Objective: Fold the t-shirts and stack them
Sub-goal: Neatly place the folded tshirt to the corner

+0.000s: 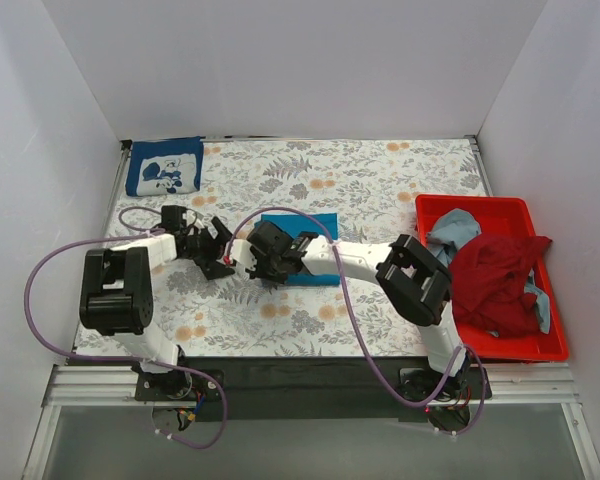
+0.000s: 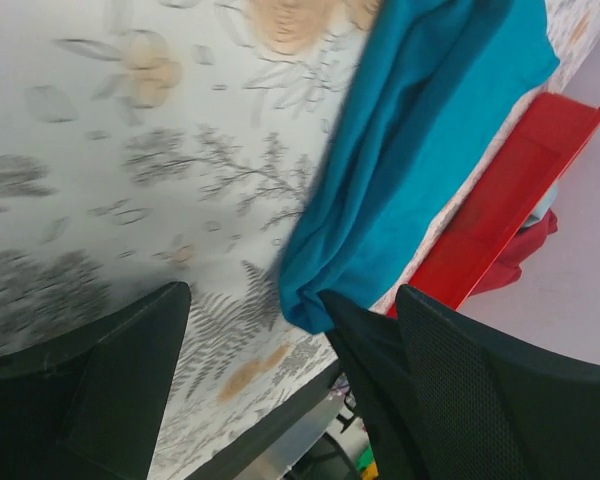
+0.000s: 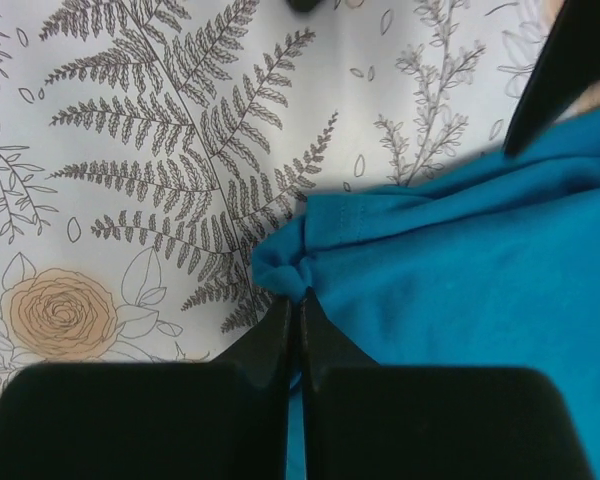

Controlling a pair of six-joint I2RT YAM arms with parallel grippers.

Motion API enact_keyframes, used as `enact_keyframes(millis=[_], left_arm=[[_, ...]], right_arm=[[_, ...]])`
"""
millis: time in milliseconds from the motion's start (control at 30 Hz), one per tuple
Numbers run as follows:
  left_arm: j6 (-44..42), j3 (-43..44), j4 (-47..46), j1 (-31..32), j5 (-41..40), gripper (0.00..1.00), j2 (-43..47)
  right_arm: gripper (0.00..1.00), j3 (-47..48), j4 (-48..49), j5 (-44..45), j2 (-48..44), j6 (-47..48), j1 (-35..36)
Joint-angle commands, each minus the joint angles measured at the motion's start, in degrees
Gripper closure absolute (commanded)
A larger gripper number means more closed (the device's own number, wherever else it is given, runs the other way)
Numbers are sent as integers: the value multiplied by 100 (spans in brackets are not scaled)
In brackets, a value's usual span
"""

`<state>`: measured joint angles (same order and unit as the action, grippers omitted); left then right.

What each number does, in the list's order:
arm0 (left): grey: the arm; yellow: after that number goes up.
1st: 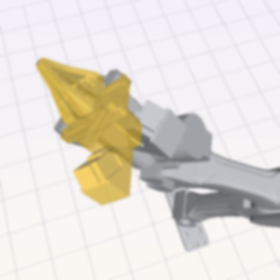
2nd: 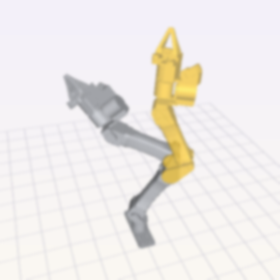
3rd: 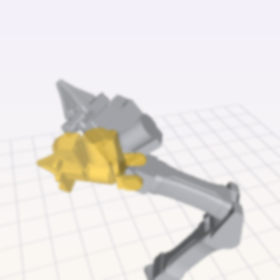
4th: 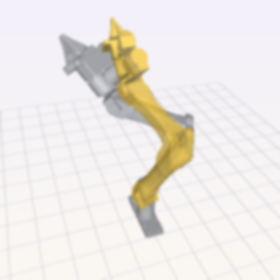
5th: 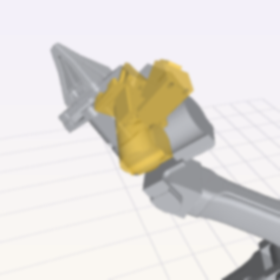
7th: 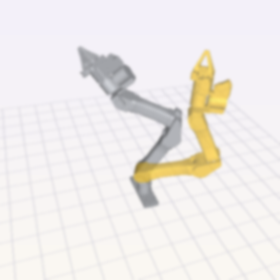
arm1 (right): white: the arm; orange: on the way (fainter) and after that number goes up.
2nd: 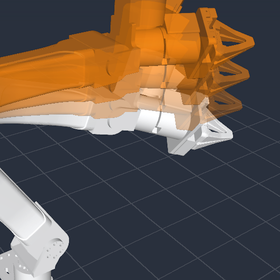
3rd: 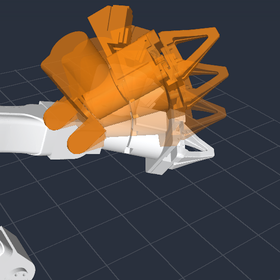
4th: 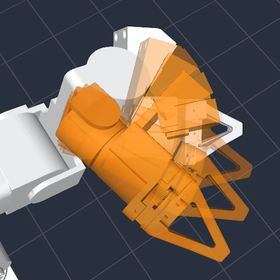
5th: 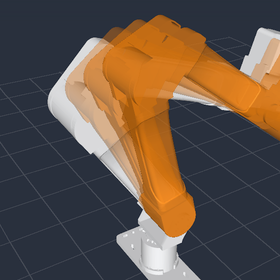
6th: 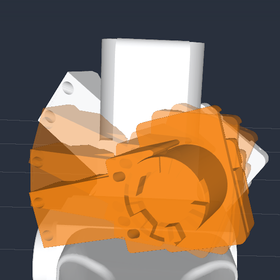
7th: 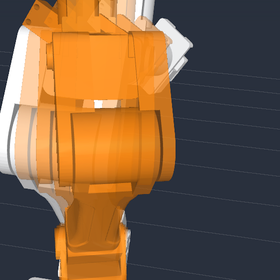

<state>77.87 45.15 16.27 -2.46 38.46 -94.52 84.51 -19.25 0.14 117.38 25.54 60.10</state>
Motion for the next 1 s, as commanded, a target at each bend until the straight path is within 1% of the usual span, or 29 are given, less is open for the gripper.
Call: enact_keyframes(millis=[0, 167, 433, 467, 567, 600, 667, 700, 767, 800, 833, 867, 900, 933, 967], left_arm=[[466, 178, -502, 570, -128, 16, -346], [1089, 372, -818, 992, -382, 16, -778], [1652, 916, -1187, 1283, -567, 15, -1463], [1688, 969, -1231, 1335, -541, 23, -1594], [1793, 1189, -1258, 1406, -567, 40, -1745], [1776, 1233, -1258, 1415, -594, 55, -1806], [1689, 1347, -1223, 1415, -629, 70, -1824], [1618, 1409, -1171, 1415, -690, 82, -1850], [1171, 1601, -864, 1406, -804, 96, -1868], [978, 1846, -715, 1415, -874, 100, -1860], [706, 2014, -339, 1415, -1101, 100, -1859], [190, 2164, -126, 1415, -1234, 100, -1859], [-189, 2539, 84, 1424, -1348, 100, -1868], [-541, 2734, 530, 1415, -1750, 100, -1938], [-1145, 2910, 726, 1424, -1928, 100, -1973]], right_arm=[[99, 31, 193, -198, -611, 91, -103], [99, -22, 193, -295, -839, 109, -130], [99, -57, 210, -559, -963, -49, -130], [99, -49, 219, -611, -954, -93, -138], [99, 21, 237, -647, -884, -146, -138], [99, 74, 246, -647, -866, -172, -130], [99, 118, 263, -647, -805, -198, -138], [99, 162, 263, -664, -796, -242, -138], [99, 223, 255, -708, -778, -286, -138], [94, 241, 255, -700, -778, -347, -138], [91, 241, 246, -682, -796, -418, -147], [86, 224, 228, -656, -857, -444, -165], [72, 206, 185, -647, -901, -471, -243], [60, 180, 158, -656, -1014, -558, -314], [47, 84, 132, -691, -1085, -611, -401]])
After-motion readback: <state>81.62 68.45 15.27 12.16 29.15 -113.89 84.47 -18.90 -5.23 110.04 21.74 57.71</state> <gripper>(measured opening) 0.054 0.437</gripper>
